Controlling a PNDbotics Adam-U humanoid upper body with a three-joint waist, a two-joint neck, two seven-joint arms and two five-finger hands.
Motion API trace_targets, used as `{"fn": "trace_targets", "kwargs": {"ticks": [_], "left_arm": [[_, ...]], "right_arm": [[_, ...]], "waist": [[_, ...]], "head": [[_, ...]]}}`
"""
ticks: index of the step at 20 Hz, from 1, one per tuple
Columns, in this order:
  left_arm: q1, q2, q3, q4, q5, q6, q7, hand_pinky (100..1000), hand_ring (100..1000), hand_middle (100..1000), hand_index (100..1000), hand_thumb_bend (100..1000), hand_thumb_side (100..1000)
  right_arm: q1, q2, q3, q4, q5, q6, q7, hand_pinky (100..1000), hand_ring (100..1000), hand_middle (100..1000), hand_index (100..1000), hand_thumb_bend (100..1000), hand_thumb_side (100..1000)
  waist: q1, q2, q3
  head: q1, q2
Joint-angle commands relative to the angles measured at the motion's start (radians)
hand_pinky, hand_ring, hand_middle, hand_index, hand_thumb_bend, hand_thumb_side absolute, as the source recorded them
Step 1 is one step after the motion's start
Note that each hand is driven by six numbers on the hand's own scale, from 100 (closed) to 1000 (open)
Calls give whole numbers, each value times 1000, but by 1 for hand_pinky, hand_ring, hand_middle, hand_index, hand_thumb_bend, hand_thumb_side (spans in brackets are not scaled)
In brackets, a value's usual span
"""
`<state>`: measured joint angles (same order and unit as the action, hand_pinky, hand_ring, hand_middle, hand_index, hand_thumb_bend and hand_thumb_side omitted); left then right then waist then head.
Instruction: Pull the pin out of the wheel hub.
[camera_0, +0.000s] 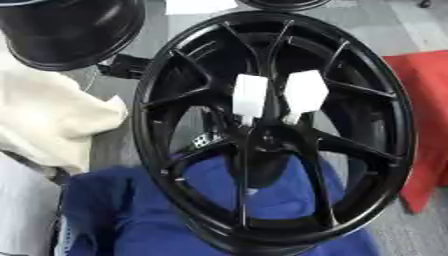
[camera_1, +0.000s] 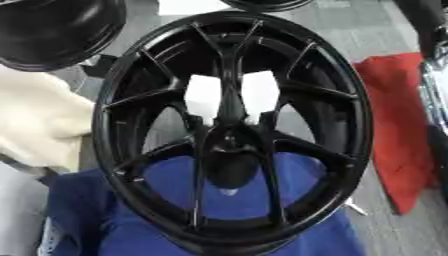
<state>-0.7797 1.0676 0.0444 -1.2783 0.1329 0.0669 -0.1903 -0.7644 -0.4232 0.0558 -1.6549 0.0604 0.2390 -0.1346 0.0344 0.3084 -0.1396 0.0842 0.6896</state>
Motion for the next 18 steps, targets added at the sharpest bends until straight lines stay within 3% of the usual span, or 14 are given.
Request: {"fn": "trace_targets", "kwargs": {"ticks": [1,4,6,9,10,11,13,14,18], "left_arm": [[97,107,88,-36,25,-4,75,588,514,332,424,100,100],[207,109,124,-33,1,-3,91,648,575,429,528,100,100],[257,99,130,-45,-14,-15,52,700,641,507,622,100,110],[311,81,118,-76,-43,-41,-67,792,806,710,789,100,394],[323,78,116,-81,-63,-42,-109,835,885,816,857,135,520],[335,77,114,-84,-98,-37,-144,860,922,859,891,236,640],[347,71,115,-85,-170,-23,-189,866,935,881,910,291,702],[349,66,117,-86,-195,-18,-199,856,926,872,906,253,723],[343,51,134,-93,-199,-11,-163,804,863,779,827,112,644]], "right_arm": [[-12,-31,-21,-23,11,-1,-12,676,564,558,696,100,692],[-11,-31,-26,-25,17,1,-16,677,565,559,697,100,691],[-13,-30,-28,-27,21,2,-16,677,566,560,697,100,690],[-16,-26,-30,-28,26,5,-17,677,566,560,697,100,690],[-16,-23,-30,-28,26,5,-16,677,566,560,697,100,690],[-16,-21,-30,-29,27,5,-16,677,566,560,697,100,690],[-17,-18,-31,-29,27,5,-15,678,567,560,698,100,690],[-17,-17,-30,-29,27,5,-14,678,567,560,698,100,690],[-16,-15,-29,-28,27,6,-11,678,568,561,698,100,690]], "waist": [[-2,-35,9],[-10,-38,19],[-15,-40,23],[-22,-43,26],[-24,-44,26],[-26,-44,26],[-29,-46,26],[-30,-47,26],[-34,-50,27]], "head": [[-10,-1],[-15,-1],[-15,-1],[-12,-1],[-12,-1],[-11,-2],[-11,-2],[-11,-2],[-11,-2]]}}
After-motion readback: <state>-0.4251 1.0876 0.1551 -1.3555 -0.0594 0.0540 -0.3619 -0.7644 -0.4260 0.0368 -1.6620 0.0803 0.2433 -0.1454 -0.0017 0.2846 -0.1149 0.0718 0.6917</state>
